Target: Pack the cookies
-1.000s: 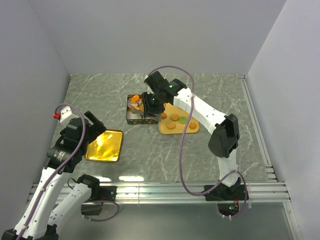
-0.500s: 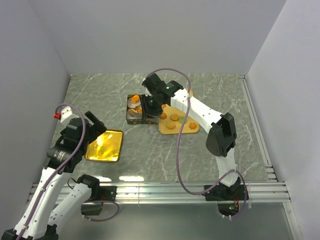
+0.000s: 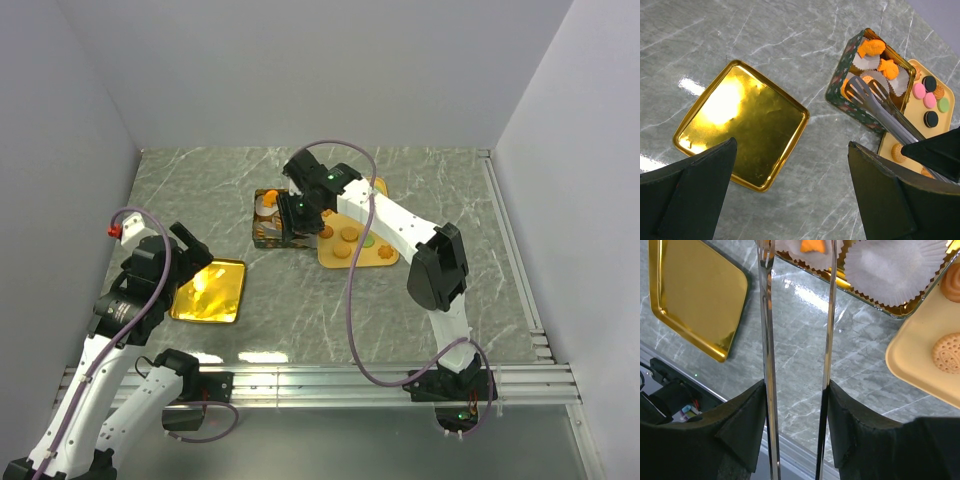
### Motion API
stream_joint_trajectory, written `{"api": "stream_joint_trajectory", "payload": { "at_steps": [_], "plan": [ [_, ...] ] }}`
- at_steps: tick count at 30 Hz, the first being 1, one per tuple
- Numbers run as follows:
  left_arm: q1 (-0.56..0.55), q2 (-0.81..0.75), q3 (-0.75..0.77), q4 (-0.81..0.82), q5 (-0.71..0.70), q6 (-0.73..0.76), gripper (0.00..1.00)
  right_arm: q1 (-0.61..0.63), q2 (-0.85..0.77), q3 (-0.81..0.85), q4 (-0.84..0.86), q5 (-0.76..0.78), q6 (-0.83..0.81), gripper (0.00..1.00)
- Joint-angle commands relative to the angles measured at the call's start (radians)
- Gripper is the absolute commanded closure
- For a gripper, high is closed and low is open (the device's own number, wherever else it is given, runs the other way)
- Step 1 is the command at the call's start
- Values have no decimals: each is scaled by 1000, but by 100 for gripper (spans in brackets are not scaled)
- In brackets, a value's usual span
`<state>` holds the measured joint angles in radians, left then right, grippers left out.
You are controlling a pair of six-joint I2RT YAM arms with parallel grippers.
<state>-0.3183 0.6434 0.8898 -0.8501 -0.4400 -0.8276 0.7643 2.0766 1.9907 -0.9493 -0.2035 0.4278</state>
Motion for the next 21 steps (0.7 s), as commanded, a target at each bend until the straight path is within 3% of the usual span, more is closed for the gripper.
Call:
{"api": "stream_joint_trajectory", "payload": {
  "at_steps": [1,11,21],
  "plan": [
    [2,-1,0,36,12,21,1,9,-13,48,27,-1,-14,44],
    [2,4,0,33,9,16,1,-11,-93,73,-3,45,-26,44],
    [2,9,0,33,7,15,1,-112,-341,-194,15,131,-29,45]
  ]
}}
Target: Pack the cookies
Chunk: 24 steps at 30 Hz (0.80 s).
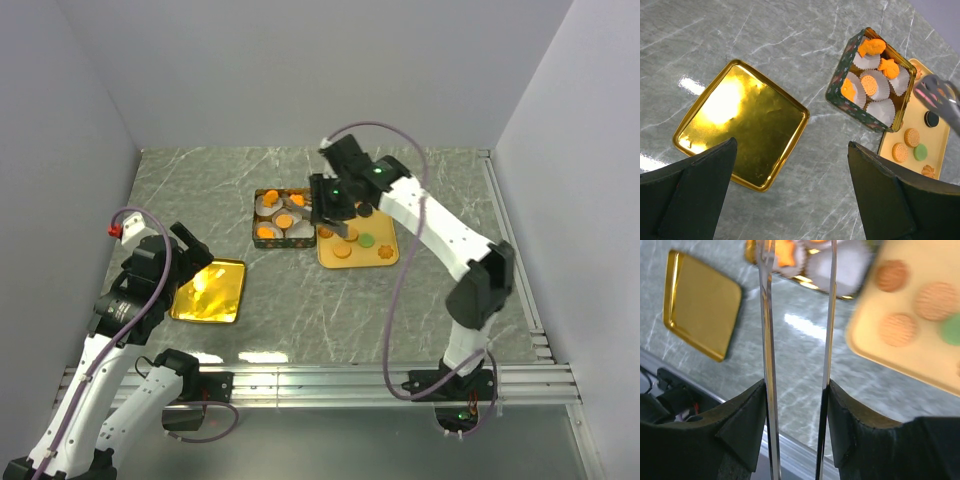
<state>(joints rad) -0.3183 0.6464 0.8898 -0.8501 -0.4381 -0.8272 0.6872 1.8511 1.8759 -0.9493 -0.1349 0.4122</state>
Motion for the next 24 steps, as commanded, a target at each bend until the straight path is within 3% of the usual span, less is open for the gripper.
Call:
{"api": "stream_joint_trajectory", "payload": {
  "at_steps": [1,9,24],
  "plan": [
    [2,7,1,34,7,16,1,-54,-163,-110,17,73,-12,45],
    [2,9,0,39,18,22,2,-127,-314,-359,46,133,-10,45],
    [-10,12,1,33,10,16,2,-146,-204,-336,23,201,5,45]
  ]
}}
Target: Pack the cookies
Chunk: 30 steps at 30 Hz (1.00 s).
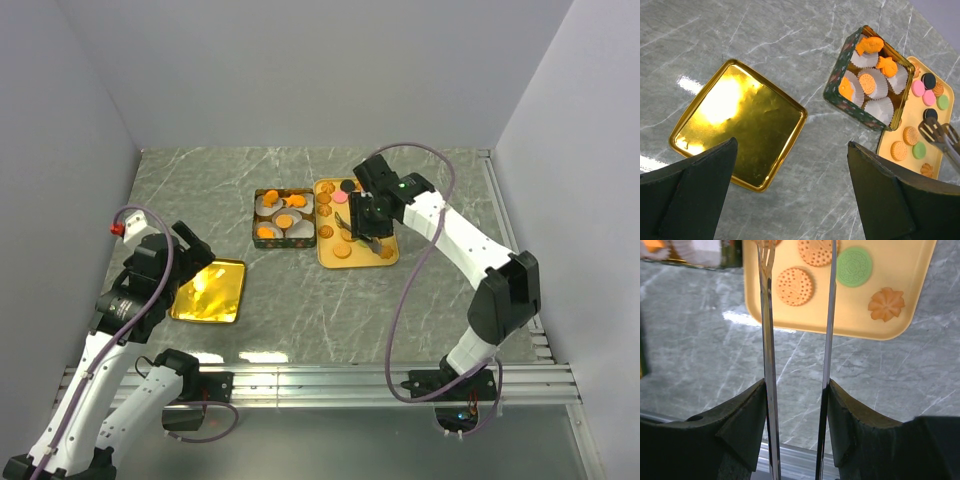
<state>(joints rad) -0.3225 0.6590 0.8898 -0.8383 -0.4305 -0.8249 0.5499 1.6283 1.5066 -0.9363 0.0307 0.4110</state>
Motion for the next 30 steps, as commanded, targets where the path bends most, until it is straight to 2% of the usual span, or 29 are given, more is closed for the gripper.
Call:
{"api": "stream_joint_trajectory", "payload": {
  "at_steps": [1,30],
  "plan": [
    [-7,-1,1,22,3,13,2,-7,24,27,11,32,6,45],
    [-7,10,1,21,4,15,3,-8,85,-52,42,28,3,44]
  ]
}}
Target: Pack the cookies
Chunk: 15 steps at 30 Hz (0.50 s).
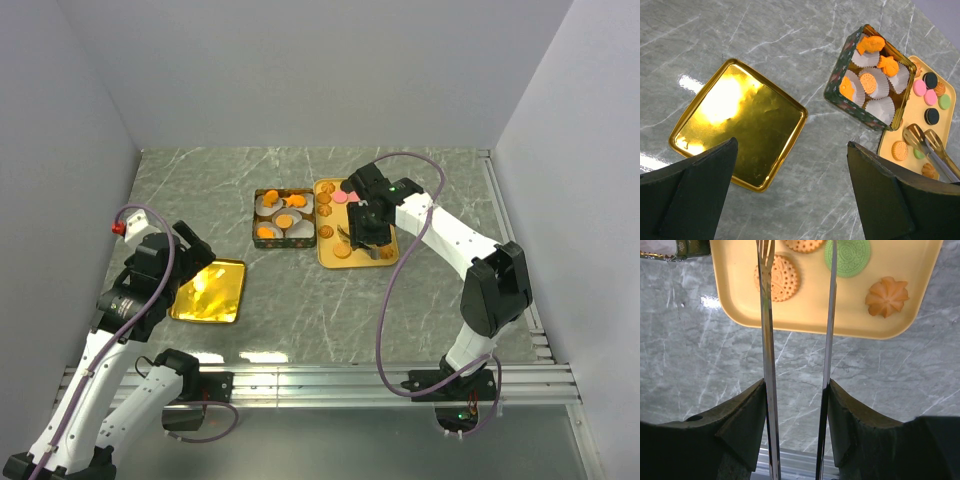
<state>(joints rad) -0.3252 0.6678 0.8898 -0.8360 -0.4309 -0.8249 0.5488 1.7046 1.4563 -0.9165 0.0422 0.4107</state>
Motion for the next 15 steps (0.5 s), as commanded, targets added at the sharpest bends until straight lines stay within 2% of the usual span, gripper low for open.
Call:
{"api": "stream_joint_trajectory", "payload": {
  "at_steps": [1,15],
  "plan": [
    [-5,1,1,20,4,15,3,-7,10,-2,24,13,4,44],
    [-5,4,0,21,7,17,3,-6,23,13,18,5,5,57]
  ]
}}
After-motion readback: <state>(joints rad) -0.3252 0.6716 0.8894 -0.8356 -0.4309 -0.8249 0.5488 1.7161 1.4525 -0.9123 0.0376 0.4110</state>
